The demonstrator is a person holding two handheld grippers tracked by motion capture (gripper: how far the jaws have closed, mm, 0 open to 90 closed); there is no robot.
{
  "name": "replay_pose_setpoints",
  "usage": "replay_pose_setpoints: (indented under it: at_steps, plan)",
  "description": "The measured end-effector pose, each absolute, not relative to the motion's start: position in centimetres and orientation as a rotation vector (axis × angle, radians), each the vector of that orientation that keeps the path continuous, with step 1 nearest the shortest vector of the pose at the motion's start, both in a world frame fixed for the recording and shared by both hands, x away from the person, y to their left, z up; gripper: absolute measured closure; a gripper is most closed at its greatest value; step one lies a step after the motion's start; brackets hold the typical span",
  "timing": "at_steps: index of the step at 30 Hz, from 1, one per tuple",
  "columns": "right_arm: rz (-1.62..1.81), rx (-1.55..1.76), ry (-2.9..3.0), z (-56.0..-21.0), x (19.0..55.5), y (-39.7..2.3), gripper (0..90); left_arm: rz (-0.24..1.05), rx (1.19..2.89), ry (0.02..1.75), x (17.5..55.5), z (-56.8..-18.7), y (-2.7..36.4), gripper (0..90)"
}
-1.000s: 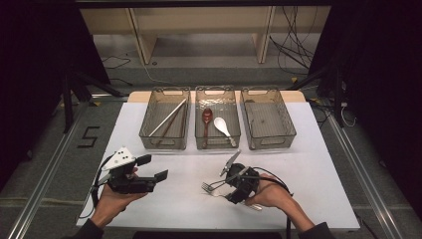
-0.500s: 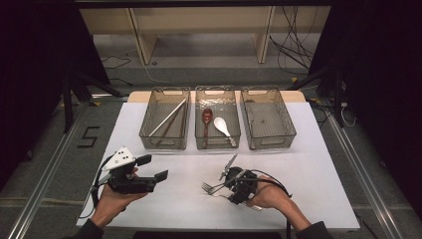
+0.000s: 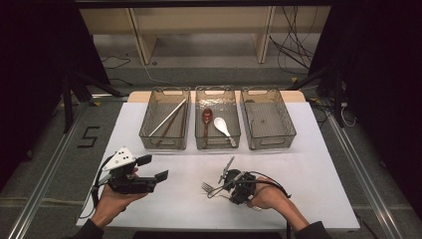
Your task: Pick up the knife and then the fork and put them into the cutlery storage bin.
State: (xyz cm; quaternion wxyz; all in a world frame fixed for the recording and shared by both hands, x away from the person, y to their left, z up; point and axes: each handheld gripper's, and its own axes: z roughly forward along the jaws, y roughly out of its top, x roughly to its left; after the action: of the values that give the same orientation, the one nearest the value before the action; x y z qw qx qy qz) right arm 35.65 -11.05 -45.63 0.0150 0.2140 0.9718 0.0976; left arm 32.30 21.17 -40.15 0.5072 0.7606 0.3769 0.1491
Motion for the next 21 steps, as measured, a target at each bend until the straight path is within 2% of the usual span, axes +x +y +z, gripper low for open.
replay_pose_setpoints:
  at_steps: [11, 21]
  plan:
    - [0.275, 0.669, 3.028, -45.61, 35.67, -10.85, 84.0, 0.360, 1.833, 0.909, 32.28, -40.15, 21.16, 16.8]
    - [0.285, 0.647, 3.032, -45.41, 35.74, -11.13, 84.8, 0.361, 1.835, 0.905, 32.29, -40.12, 21.22, 16.8]
